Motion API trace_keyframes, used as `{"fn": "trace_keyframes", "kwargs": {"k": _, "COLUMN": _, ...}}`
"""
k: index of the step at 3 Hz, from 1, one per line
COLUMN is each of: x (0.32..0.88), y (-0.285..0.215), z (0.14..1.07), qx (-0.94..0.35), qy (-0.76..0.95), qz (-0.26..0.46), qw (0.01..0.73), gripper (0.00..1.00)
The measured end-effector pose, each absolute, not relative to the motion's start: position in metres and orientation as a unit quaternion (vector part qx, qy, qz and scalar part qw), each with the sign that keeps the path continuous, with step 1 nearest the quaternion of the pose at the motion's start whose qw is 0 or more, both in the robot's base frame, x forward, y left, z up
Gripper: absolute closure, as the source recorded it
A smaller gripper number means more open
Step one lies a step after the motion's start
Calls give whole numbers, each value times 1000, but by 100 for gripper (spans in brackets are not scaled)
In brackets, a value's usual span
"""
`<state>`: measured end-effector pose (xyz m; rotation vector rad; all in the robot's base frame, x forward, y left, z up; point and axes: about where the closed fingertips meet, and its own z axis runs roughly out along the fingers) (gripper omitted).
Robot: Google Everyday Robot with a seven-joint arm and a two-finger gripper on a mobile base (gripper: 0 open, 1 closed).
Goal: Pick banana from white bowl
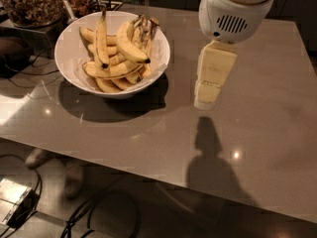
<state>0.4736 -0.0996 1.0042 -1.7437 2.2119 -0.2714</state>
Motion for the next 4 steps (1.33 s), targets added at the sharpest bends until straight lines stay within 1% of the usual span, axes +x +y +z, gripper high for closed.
{"fn": "trace_keyframes", "kwargs": {"k": 1, "x": 476, "y": -92, "z": 1007, "qx": -610, "qy": 770, "qz": -91, "qw": 163, "gripper": 0}}
{"fn": "trace_keyframes", "kwargs": {"k": 2, "x": 535, "y": -33, "z": 1024, "qx": -601, "qy": 777, "qz": -75, "qw": 174, "gripper": 0}}
{"fn": "trace_keyframes", "kwargs": {"k": 4, "x": 546, "y": -11, "z": 1034, "qx": -595, "qy": 771, "qz": -82, "qw": 212, "gripper": 0}}
